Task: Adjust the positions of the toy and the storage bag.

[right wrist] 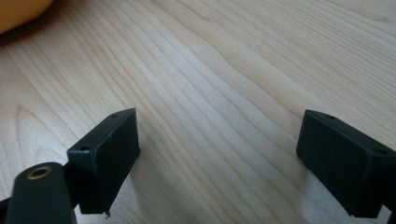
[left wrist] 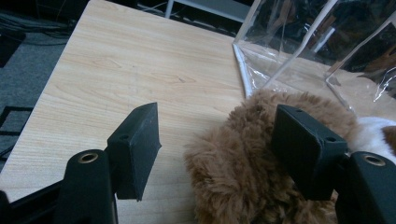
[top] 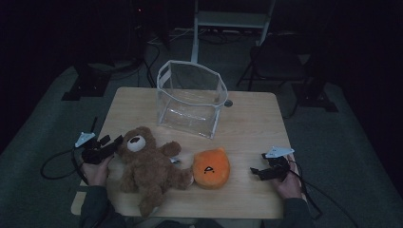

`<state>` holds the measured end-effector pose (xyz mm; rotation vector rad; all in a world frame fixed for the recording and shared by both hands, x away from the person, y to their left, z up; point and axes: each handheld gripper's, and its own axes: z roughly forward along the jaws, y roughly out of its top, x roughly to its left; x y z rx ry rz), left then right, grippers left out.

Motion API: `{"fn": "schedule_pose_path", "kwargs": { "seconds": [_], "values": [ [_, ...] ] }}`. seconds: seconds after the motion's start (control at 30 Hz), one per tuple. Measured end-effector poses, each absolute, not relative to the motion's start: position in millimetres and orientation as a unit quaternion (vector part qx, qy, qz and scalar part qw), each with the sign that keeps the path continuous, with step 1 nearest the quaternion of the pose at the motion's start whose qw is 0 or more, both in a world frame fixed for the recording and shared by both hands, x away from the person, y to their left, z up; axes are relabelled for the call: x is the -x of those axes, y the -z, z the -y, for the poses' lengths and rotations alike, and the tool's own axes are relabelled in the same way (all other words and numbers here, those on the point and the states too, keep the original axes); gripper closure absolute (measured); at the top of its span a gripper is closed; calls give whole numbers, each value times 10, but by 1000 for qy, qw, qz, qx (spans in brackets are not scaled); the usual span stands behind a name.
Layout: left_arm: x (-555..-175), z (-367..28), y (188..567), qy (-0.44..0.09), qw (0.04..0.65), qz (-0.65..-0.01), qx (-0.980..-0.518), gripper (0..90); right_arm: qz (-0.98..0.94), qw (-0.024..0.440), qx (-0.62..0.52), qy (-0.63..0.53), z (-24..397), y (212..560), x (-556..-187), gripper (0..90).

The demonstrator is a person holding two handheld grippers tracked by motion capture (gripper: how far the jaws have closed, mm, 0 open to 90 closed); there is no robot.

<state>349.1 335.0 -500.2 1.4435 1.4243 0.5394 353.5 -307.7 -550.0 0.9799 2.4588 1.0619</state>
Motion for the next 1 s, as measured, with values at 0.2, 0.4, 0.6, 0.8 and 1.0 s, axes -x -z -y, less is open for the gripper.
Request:
{"fn": "schedule_pose_path", "kwargs": {
  "seconds": [0.2, 0.4, 0.6, 0.8, 1.0],
  "values": [
    [-3458, -3324, 4955, -223, 497, -583, -602, 326, -851, 146, -344, -368, 3079, 5501, -3534, 125],
    [-3416, -3299, 4911, -225, 496, -576, -609, 319, -850, 148, -348, -367, 3082, 5501, -3532, 125],
    [-3408, -3266, 4886, -224, 495, -569, -618, 307, -849, 149, -351, -367, 3084, 5501, -3533, 125],
    [-3429, -3223, 4897, -221, 485, -566, -629, 308, -849, 149, -351, -367, 3085, 5501, -3533, 125],
    [-3471, -3216, 4918, -203, 488, -564, -634, 342, -848, 150, -351, -366, 3086, 5501, -3533, 125]
  ]
}}
